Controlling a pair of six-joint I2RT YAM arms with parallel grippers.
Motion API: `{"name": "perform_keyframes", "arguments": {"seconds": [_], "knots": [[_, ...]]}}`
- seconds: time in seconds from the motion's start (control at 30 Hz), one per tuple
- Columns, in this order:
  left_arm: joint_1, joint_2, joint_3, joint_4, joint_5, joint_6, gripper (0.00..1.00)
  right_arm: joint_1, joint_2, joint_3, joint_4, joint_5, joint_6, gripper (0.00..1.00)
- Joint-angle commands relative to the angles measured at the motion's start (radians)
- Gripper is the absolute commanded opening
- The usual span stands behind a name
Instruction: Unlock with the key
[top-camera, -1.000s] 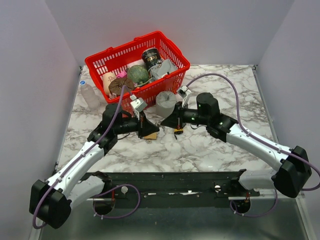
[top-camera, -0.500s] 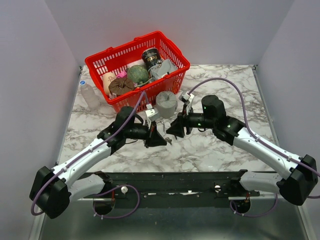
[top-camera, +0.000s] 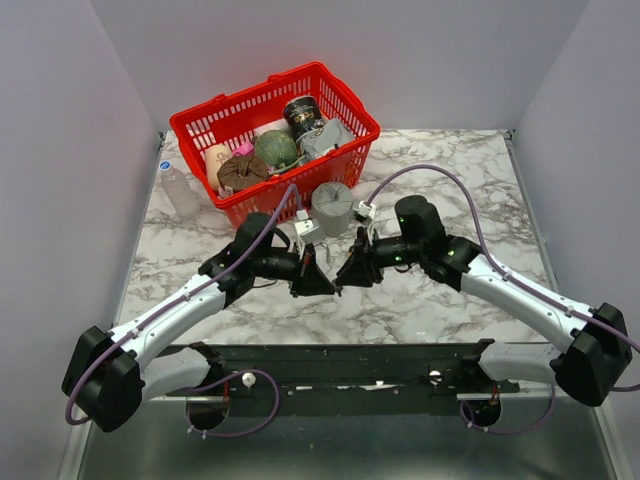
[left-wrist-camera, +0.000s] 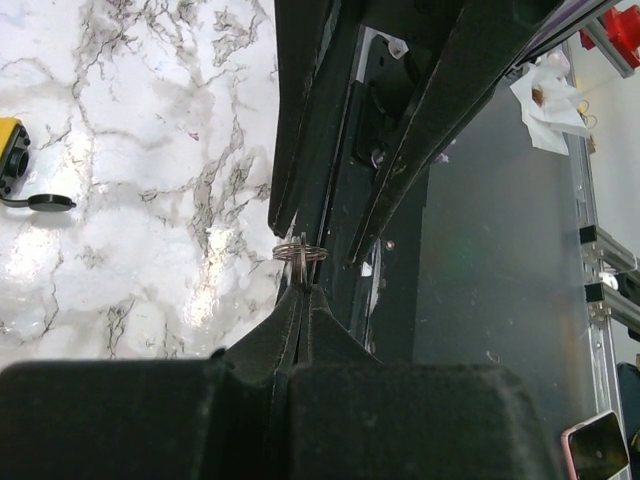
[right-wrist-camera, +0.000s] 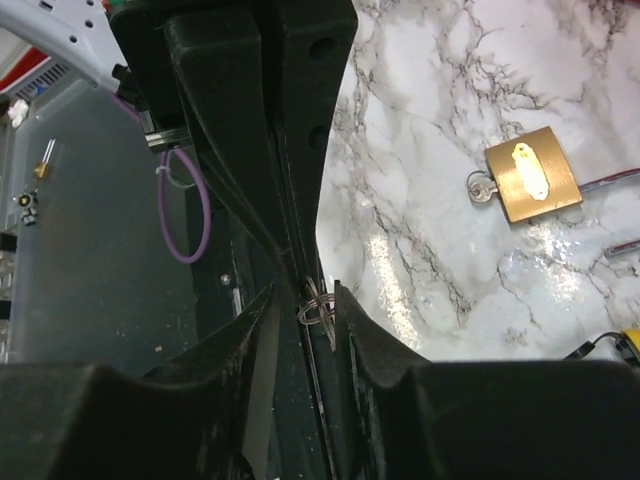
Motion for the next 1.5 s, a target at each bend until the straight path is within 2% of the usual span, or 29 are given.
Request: {"name": "perform_keyframes", "arguments": {"seconds": [0.0, 0.2, 0.3, 0.33, 0.43, 0.5, 0.53, 0.57, 0.63, 0.67, 0.73, 0.87, 1.07, 1.3, 1.47], "knots": [[-0.007, 0.007, 0.034, 0.009, 0.034, 0.011, 0.00, 0.009, 0.029, -0.003, 0.006, -0.061, -0.006, 0.34], [-0.007, 0.010, 0.036, 0.004, 0.033, 0.013, 0.00, 0.018, 0.057, 0.008, 0.007, -0.079, -0.013, 0.23], [-0.009, 0.010, 0.037, 0.006, 0.031, 0.012, 0.00, 0.020, 0.064, 0.008, 0.007, -0.100, -0.015, 0.09], [-0.007, 0.009, 0.037, 0.004, 0.028, 0.013, 0.00, 0.020, 0.064, 0.008, 0.009, -0.106, -0.015, 0.01], [-0.007, 0.006, 0.043, -0.010, 0.008, 0.013, 0.00, 0.020, 0.064, -0.008, 0.036, -0.084, 0.019, 0.01], [-0.007, 0.004, 0.054, -0.025, -0.029, 0.014, 0.02, 0.020, 0.057, -0.017, 0.067, -0.009, 0.063, 0.01], [-0.007, 0.001, 0.060, -0.049, -0.046, 0.016, 0.09, 0.020, 0.051, -0.031, 0.094, 0.020, 0.082, 0.01], [-0.007, -0.002, 0.062, -0.060, -0.085, 0.016, 0.28, 0.020, 0.045, -0.038, 0.110, 0.092, 0.101, 0.01], [-0.007, -0.028, 0.056, -0.059, -0.125, -0.015, 0.48, 0.018, 0.017, -0.058, 0.144, 0.151, 0.172, 0.01], [-0.007, -0.042, 0.040, -0.054, -0.145, -0.027, 0.61, 0.017, 0.005, -0.081, 0.189, 0.188, 0.192, 0.01], [-0.007, -0.100, 0.019, -0.028, -0.202, -0.072, 0.68, 0.017, -0.023, -0.106, 0.254, 0.208, 0.259, 0.01], [-0.005, -0.209, -0.041, 0.050, -0.348, -0.194, 0.68, 0.015, -0.046, -0.173, 0.453, 0.236, 0.367, 0.01], [-0.007, -0.303, -0.197, 0.343, -0.406, -0.433, 0.68, 0.014, -0.032, -0.215, 0.648, 0.168, 0.470, 0.01], [-0.009, -0.315, -0.251, 0.432, -0.408, -0.515, 0.63, 0.014, -0.035, -0.250, 0.771, 0.119, 0.513, 0.01], [-0.009, -0.347, -0.273, 0.472, -0.411, -0.535, 0.56, 0.012, -0.034, -0.258, 0.760, 0.127, 0.511, 0.01]]}}
